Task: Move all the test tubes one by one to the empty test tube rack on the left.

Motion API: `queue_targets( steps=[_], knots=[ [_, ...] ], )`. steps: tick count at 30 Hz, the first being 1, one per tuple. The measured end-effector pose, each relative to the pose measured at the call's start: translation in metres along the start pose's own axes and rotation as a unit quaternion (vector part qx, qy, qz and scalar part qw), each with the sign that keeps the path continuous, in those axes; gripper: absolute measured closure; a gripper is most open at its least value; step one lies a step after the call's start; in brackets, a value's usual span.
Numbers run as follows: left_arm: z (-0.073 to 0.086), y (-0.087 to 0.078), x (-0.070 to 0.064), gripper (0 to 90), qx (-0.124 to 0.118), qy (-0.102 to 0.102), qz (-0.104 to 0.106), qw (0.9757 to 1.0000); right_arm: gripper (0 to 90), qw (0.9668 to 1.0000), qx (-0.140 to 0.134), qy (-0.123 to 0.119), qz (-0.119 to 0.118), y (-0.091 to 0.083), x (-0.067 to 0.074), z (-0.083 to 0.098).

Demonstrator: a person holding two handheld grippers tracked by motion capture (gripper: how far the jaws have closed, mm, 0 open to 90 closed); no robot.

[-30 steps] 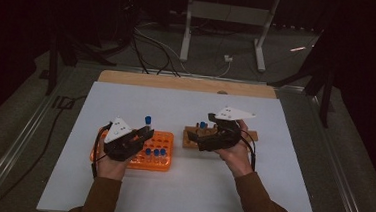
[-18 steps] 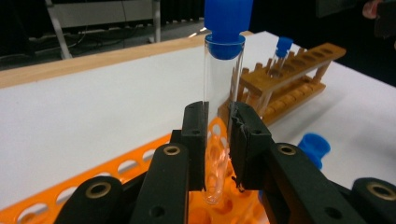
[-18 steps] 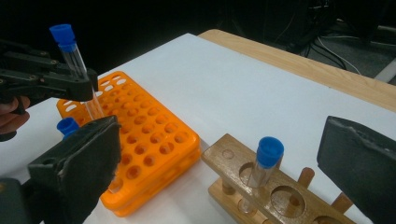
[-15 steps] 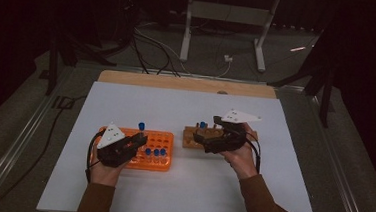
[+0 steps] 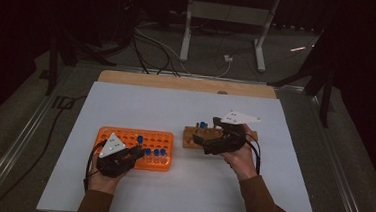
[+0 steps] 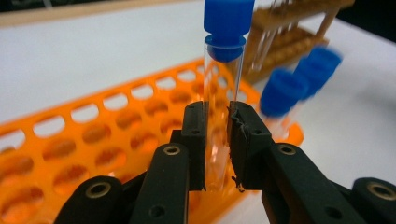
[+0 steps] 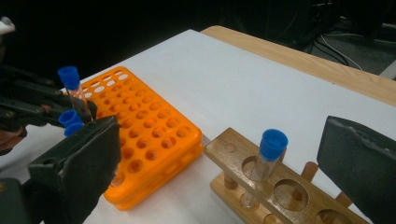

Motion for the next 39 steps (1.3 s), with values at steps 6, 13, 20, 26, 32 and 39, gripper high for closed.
queue_targets(
  steps=[6,13,20,26,32,39],
  knots=[
    [0.009,0.004,-0.001,78.1,0.030,0.012,-0.007,0.9995,0.0,1.0000,0.000,0.005,0.002,-0.002,-0.003,0.003],
    [0.014,0.007,-0.003,78.2,0.055,0.033,-0.017,0.9978,0.0,1.0000,0.000,0.006,-0.001,-0.001,-0.003,0.004],
    [0.005,-0.001,-0.001,71.5,0.029,0.033,-0.026,0.9987,0.0,1.0000,0.000,0.006,0.000,0.001,-0.003,0.005],
    [-0.002,-0.007,-0.004,77.1,0.013,0.037,-0.019,0.9990,0.0,0.9999,0.006,0.006,0.006,0.004,-0.007,0.010],
    [0.005,-0.005,-0.007,78.0,0.040,0.049,-0.021,0.9978,3.7,0.9995,0.017,-0.005,0.025,0.009,-0.013,0.017],
    [0.004,-0.009,-0.005,66.3,0.021,0.034,-0.013,0.9991,8.9,0.9991,0.026,-0.004,0.034,0.017,-0.018,0.020]
  ],
)
Point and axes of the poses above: each handheld gripper's, and its own axes: y roughly forward along the jaws, z roughly out of its underside, x roughly to its left, the point moved 9 cm from there along y, roughly forward along the jaws
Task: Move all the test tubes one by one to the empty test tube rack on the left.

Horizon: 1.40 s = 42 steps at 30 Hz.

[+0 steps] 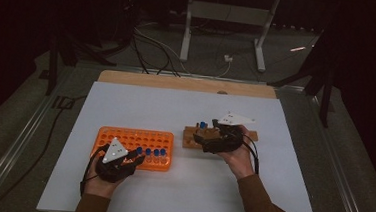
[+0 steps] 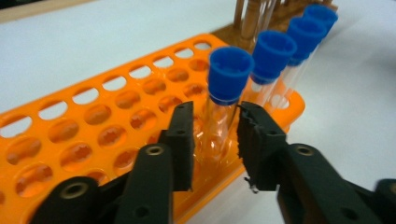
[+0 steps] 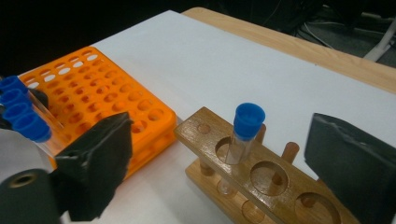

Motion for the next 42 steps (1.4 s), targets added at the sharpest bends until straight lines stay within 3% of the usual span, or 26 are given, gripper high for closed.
queue_targets(
  steps=[6,11,14,18,26,34,42],
  knots=[
    [-0.008,-0.009,0.005,51.7,-0.038,-0.015,0.001,0.9992,19.1,0.9999,0.010,0.001,0.007,0.010,-0.005,0.004],
    [-0.012,-0.016,0.013,39.6,-0.066,-0.041,0.001,0.9970,33.2,0.9998,0.014,-0.004,0.011,0.014,-0.010,0.007],
    [-0.015,-0.020,0.019,30.1,-0.078,-0.052,-0.014,0.9955,40.7,0.9998,0.016,-0.004,0.012,0.017,-0.013,0.008],
    [-0.017,-0.024,0.024,18.3,-0.085,-0.058,-0.028,0.9943,52.6,0.9997,0.016,-0.004,0.016,0.020,-0.015,0.010],
    [-0.019,-0.024,0.028,3.8,-0.086,-0.066,-0.038,0.9934,64.9,0.9995,0.025,-0.012,0.014,0.027,-0.015,0.014],
    [-0.021,-0.023,0.027,1.8,-0.086,-0.065,-0.040,0.9933,74.8,0.9992,0.025,-0.022,0.023,0.028,-0.015,0.013],
    [-0.024,-0.024,0.026,1.8,-0.088,-0.064,-0.040,0.9933,76.5,0.9989,0.028,-0.031,0.021,0.029,-0.012,0.012]
  ],
)
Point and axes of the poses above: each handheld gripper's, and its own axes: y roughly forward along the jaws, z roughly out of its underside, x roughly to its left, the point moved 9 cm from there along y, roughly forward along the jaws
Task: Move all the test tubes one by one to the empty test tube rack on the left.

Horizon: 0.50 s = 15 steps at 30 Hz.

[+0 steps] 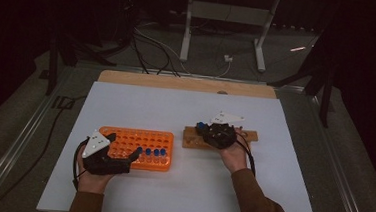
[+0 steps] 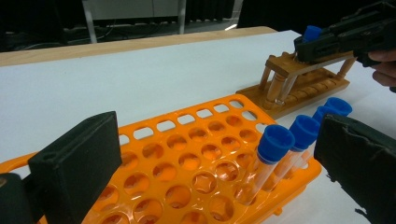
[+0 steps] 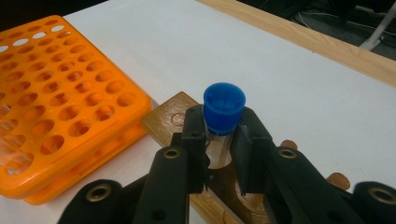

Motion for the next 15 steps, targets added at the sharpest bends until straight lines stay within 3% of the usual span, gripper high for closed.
queue_targets(
  steps=[15],
  knots=[
    [-0.0026,-0.0006,-0.0016,1.8,-0.002,0.003,0.000,1.0000,76.6,1.0000,-0.001,0.003,0.002,-0.0048,-0.0015,-0.0014]
  ],
)
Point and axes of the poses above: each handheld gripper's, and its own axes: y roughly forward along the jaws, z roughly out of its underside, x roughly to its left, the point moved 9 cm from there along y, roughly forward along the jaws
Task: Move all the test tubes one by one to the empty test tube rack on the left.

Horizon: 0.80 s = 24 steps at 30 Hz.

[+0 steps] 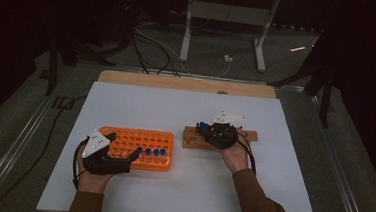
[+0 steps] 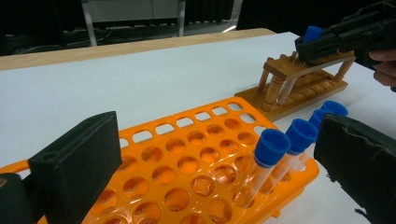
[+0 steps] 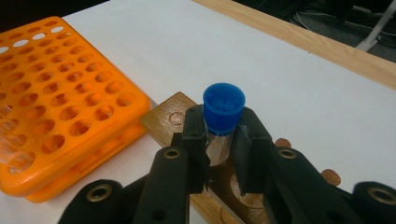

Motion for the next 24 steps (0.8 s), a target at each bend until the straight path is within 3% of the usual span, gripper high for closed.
queue_targets(
  steps=[24],
  knots=[
    [-0.008,-0.001,-0.002,1.8,-0.006,-0.001,0.011,0.9999,76.7,0.9999,-0.013,-0.004,0.002,-0.013,0.002,-0.013]
  ],
)
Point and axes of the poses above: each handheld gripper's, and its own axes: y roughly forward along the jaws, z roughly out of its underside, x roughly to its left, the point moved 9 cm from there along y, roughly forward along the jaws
